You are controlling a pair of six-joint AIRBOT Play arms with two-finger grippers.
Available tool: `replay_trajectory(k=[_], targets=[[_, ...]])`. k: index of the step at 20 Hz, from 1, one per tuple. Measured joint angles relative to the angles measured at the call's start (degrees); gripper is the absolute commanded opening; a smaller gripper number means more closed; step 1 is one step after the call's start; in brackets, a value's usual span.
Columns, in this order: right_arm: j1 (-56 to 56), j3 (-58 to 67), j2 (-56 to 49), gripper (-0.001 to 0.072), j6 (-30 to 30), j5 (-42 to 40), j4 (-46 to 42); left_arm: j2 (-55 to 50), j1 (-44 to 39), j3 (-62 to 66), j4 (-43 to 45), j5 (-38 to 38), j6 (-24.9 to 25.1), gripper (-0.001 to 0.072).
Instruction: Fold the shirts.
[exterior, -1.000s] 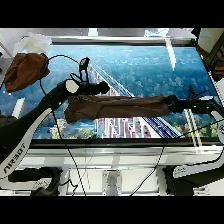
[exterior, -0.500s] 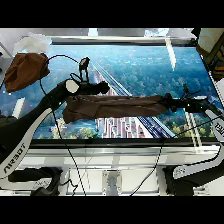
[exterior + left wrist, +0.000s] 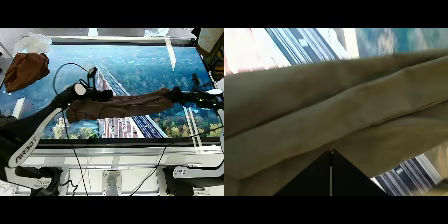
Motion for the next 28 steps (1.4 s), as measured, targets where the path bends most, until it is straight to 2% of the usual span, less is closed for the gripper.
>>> replay_trajectory(k=[11,16,18,23,28], targets=[[-12.11,0.15,14.69,0.0028,2.10,9.29,-7.80,-17.66,-10.47,15.85,-4.20,-1.44,-0.37,0.0010],[-13.31,0.15,20.96,0.0028,1.99,10.99,-6.73,-23.69,-12.98,23.80,-4.83,-3.76,-1.57,0.0010],[-13.14,0.15,23.34,0.0027,1.40,11.34,-3.78,-25.09,-13.38,25.05,-4.83,-5.35,-2.01,0.0010],[-5.66,0.15,26.16,0.0027,-0.33,7.98,3.48,-27.10,-13.66,26.53,-4.94,-10.73,-3.02,0.0011],[8.90,0.15,26.34,0.0026,0.46,-2.95,2.03,-25.64,-10.08,33.48,-4.37,-19.12,-0.52,0.0011]])
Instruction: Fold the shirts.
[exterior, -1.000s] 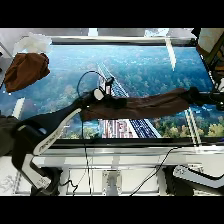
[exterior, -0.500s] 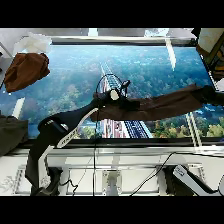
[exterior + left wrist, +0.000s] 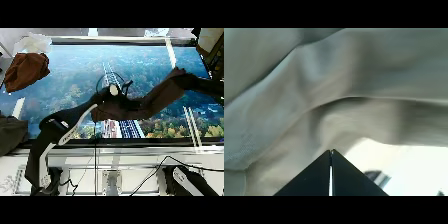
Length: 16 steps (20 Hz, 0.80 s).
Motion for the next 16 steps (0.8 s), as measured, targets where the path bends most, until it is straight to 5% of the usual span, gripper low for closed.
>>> replay_trajectory(k=[7,16], targets=[[19.74,0.00,-8.68,0.0026,5.90,-13.68,-6.10,13.18,12.37,9.46,9.57,-7.06,1.68,0.0011],[41.92,2.14,-25.24,0.0055,7.72,-28.41,0.70,24.52,20.70,10.78,21.29,-14.78,1.86,0.0012]])
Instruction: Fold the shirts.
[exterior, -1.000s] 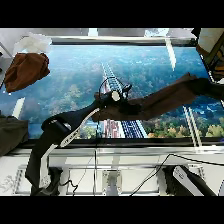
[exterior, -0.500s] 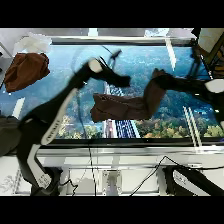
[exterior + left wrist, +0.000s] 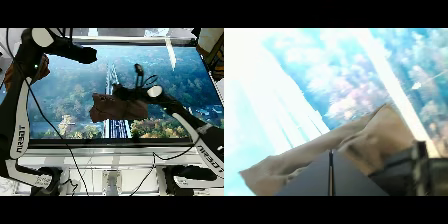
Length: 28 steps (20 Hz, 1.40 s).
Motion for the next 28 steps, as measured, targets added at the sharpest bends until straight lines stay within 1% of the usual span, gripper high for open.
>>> replay_trajectory(k=[1,2,3,6,9,12,17,18,19,20,24,25,26,27,28], targets=[[1.70,0.61,-1.16,0.0163,0.02,-1.36,0.72,0.22,0.15,-0.02,0.55,-0.79,0.00,0.0011],[3.17,1.05,-2.12,0.0293,0.07,-2.69,1.49,0.46,0.33,-0.02,0.92,-1.22,0.00,0.0012],[4.20,1.44,-2.78,0.0352,0.13,-3.76,2.38,0.61,0.44,-0.02,1.20,-1.84,0.00,0.0011],[4.98,2.08,-3.85,0.0351,0.15,-5.46,3.67,0.79,0.57,-0.02,1.77,-3.32,-0.02,0.0012],[2.51,2.32,-4.15,0.0351,0.15,-2.95,4.00,0.87,0.59,-0.02,1.99,-4.66,-0.11,0.0012],[-2.93,2.43,-4.20,0.0352,0.11,4.13,1.57,0.87,0.59,-0.02,2.08,-5.70,-0.20,0.0012],[-14.93,2.43,-4.20,0.0353,-0.02,16.94,-7.52,0.87,0.59,-0.02,2.03,-6.51,-0.48,0.0012],[-17.00,2.40,-4.22,0.0365,0.02,18.71,-9.70,0.87,0.59,-0.02,2.01,-6.54,-0.48,0.0012],[-19.06,2.36,-4.26,0.0470,0.59,20.55,-12.22,0.87,0.59,-0.02,1.97,-6.58,-0.48,0.0012],[-20.68,2.34,-4.33,0.0485,1.18,22.16,-14.73,0.87,0.59,-0.02,1.81,-6.62,-0.61,0.0012],[-24.55,1.29,-4.57,0.0486,2.99,25.90,-20.61,0.87,0.59,-0.02,0.79,-6.56,-1.03,0.0025],[-25.00,0.50,-4.70,0.0486,3.41,25.97,-21.24,0.87,0.59,-0.02,0.63,-6.51,-1.05,0.0049],[-25.27,-0.33,-4.98,0.0486,3.67,25.97,-21.66,0.87,0.59,-0.02,0.35,-6.49,-1.05,0.0205],[-25.53,-1.27,-5.40,0.0486,3.91,25.92,-21.77,0.87,0.59,-0.02,0.09,-6.47,-1.05,0.0401],[-25.64,-2.16,-5.88,0.0486,4.07,25.64,-21.38,0.87,0.59,-0.02,-0.15,-6.45,-1.07,0.0454]])
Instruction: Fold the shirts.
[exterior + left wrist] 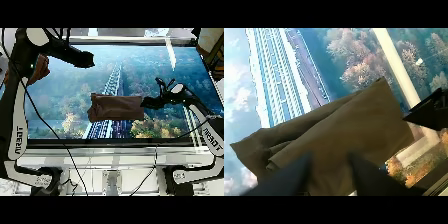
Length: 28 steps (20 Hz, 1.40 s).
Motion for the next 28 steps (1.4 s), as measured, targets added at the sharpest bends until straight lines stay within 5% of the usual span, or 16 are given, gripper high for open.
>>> replay_trajectory(k=[7,8,10,16,20,28], targets=[[0.81,-3.19,-5.01,0.0471,-2.36,-4.33,13.68,0.02,0.00,0.00,-0.57,0.09,0.00,0.0454],[1.38,-3.37,-5.44,0.0376,-3.45,-5.31,15.82,0.02,0.00,0.00,-0.59,0.09,0.00,0.0454],[2.62,-3.56,-6.12,0.0040,-5.75,-7.41,19.19,0.02,0.00,0.00,-0.63,0.09,0.00,0.0454],[1.38,-1.11,-4.98,0.0028,-10.54,-8.81,27.63,0.02,0.00,0.00,-0.68,-0.61,0.00,0.0454],[-6.12,2.80,1.05,0.0028,-7.17,-7.80,19.41,0.00,0.00,0.00,-0.68,-1.57,-0.04,0.0454],[-31.10,5.68,20.39,0.0028,6.71,5.29,-21.57,0.02,0.00,0.00,-0.74,-1.75,-1.14,0.0453]])
